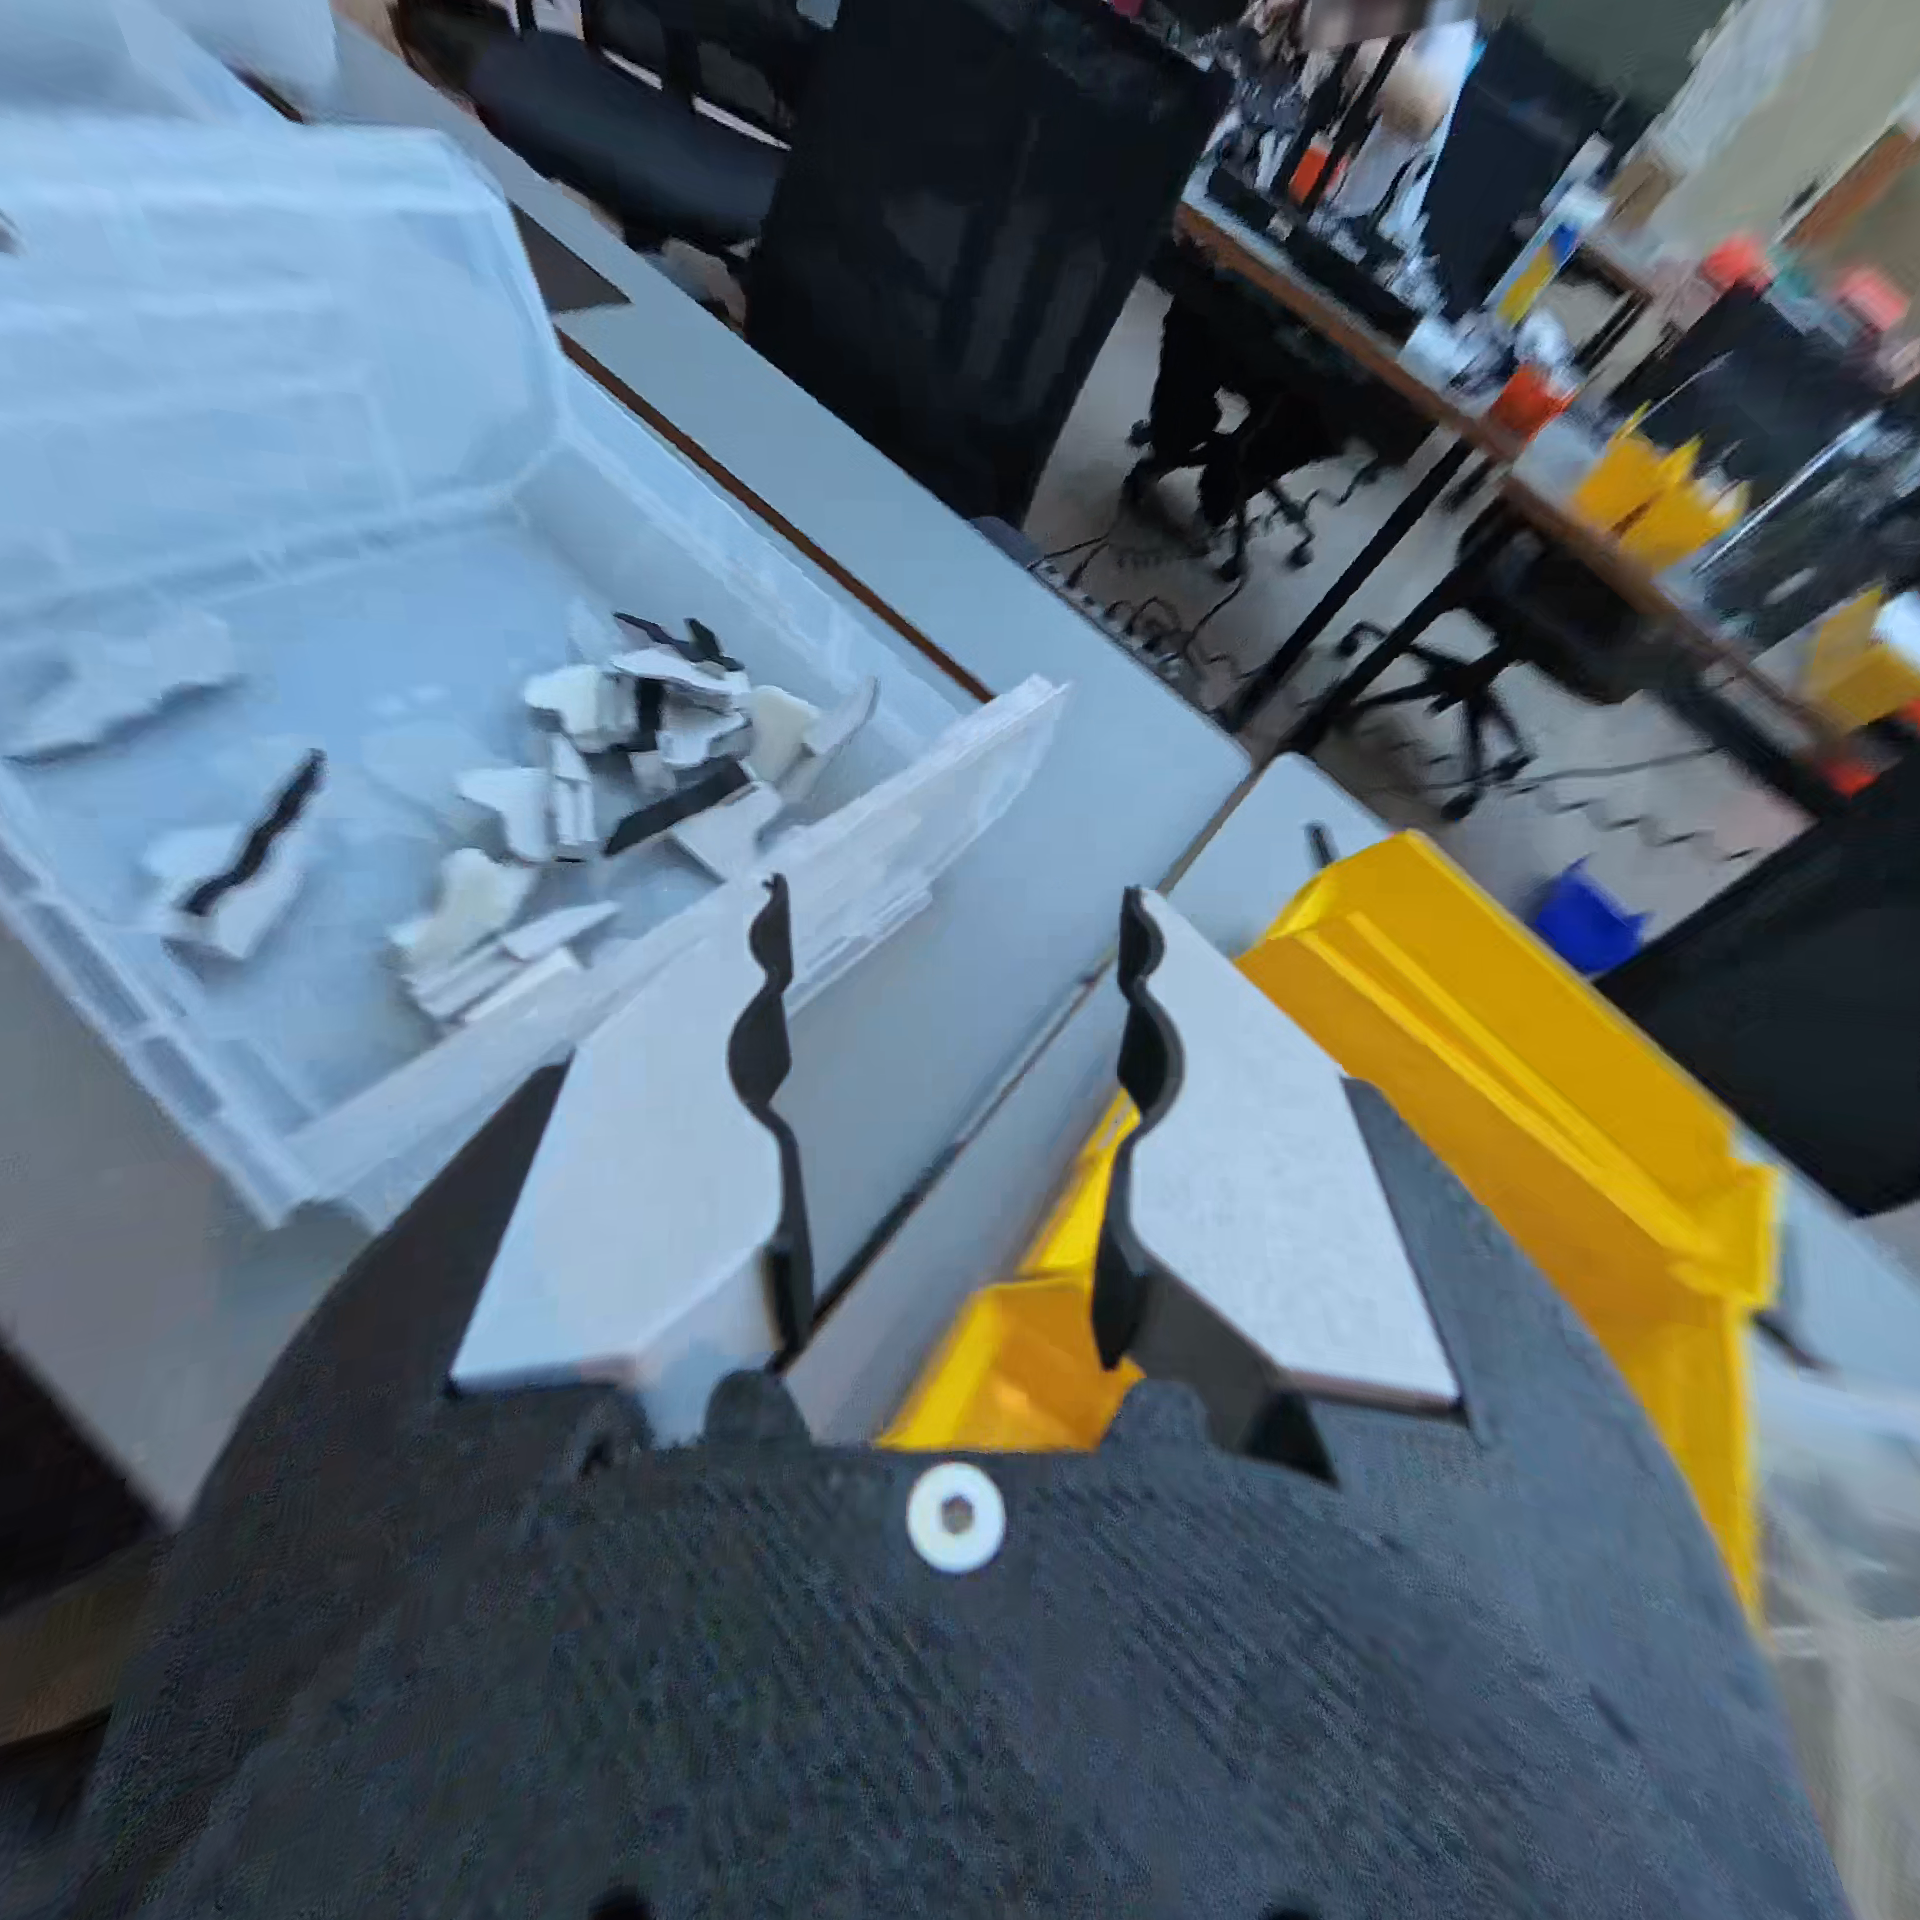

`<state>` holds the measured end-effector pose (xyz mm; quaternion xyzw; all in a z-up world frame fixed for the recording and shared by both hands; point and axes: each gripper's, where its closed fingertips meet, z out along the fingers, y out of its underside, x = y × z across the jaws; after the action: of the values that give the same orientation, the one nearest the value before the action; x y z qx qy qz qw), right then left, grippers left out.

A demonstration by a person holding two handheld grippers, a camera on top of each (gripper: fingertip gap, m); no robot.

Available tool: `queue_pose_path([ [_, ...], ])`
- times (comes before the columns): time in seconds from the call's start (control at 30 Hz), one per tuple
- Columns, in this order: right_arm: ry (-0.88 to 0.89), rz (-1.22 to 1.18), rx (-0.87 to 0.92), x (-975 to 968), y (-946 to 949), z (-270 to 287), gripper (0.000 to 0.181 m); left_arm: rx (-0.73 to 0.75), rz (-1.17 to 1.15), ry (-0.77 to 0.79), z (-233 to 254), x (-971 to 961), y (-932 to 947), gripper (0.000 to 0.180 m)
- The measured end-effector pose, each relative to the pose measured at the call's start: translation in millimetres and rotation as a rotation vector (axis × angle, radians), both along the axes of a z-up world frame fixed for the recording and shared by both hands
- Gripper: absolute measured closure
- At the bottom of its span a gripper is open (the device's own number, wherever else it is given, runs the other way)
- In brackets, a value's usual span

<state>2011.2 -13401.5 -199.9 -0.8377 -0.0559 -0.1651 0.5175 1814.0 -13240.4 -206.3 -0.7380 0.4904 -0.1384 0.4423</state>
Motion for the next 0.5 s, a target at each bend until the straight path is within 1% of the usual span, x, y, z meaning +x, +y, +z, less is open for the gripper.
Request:
queue_pose_path([
  [0.03, -0.102, -0.003, 0.022, 4.4, 10.8, 6.7, 0.117, 0.032, 0.075, 0.033, -3.3, -11.8, 9.4, 0.092],
  [0.07, -0.124, -0.002, 0.08, 3.9, 22.7, 14.5, 0.115, 0.037, 0.121, 0.07, -7.5, -21.4, 14.1, 0.081],
  [0.1, -0.066, 0.01, 0.134, -1.4, 34.9, 19.6, 0.111, 0.022, 0.15, 0.098, -10.6, -28.8, 15.4, 0.073],
  [0.13, 0.036, 0.042, 0.153, -11.5, 47.2, 19.5, 0.101, 0.003, 0.183, 0.108, -11.0, -34.5, 15.9, 0.066],
  [0.2, 0.206, 0.126, 0.117, -38.7, 68.9, 13.7, 0.079, -0.034, 0.231, 0.067, -6.9, -41.8, 13.5, 0.063],
  [0.27, 0.255, 0.195, 0.084, -67.5, 83.9, 12.6, 0.06, -0.042, 0.248, 0.021, -1.9, -48.0, 9.8, 0.063],
  [0.3, 0.255, 0.229, 0.086, -82.6, 89.0, 14.7, 0.058, -0.039, 0.242, 0.027, -2.5, -48.8, 7.0, 0.061],
  [0.33, 0.253, 0.27, 0.087, -99.5, 92.2, 16.1, 0.06, -0.028, 0.237, 0.044, -3.0, -54.5, 5.9, 0.058],
  [0.37, 0.248, 0.306, 0.083, -116.3, 94.1, 16.5, 0.067, -0.01, 0.232, 0.061, -2.4, -61.7, 5.2, 0.057],
  [0.4, 0.241, 0.331, 0.08, -131.7, 95.4, 16.9, 0.079, 0.002, 0.213, 0.062, 0.2, -69.0, 2.8, 0.067],
  [0.43, 0.237, 0.371, 0.079, -150.0, 95.8, 17.5, 0.109, -0.005, 0.156, 0.051, 2.0, -74.6, -3.6, 0.104],
  [0.47, 0.23, 0.425, 0.072, -170.2, 95.3, 16.8, 0.142, -0.015, 0.125, 0.026, 4.9, -83.9, -7.3, 0.128],
  [0.5, 0.226, 0.465, 0.062, -189.8, 95.8, 16.1, 0.155, -0.022, 0.144, -0.006, 7.6, -97.7, -5.6, 0.139],
])
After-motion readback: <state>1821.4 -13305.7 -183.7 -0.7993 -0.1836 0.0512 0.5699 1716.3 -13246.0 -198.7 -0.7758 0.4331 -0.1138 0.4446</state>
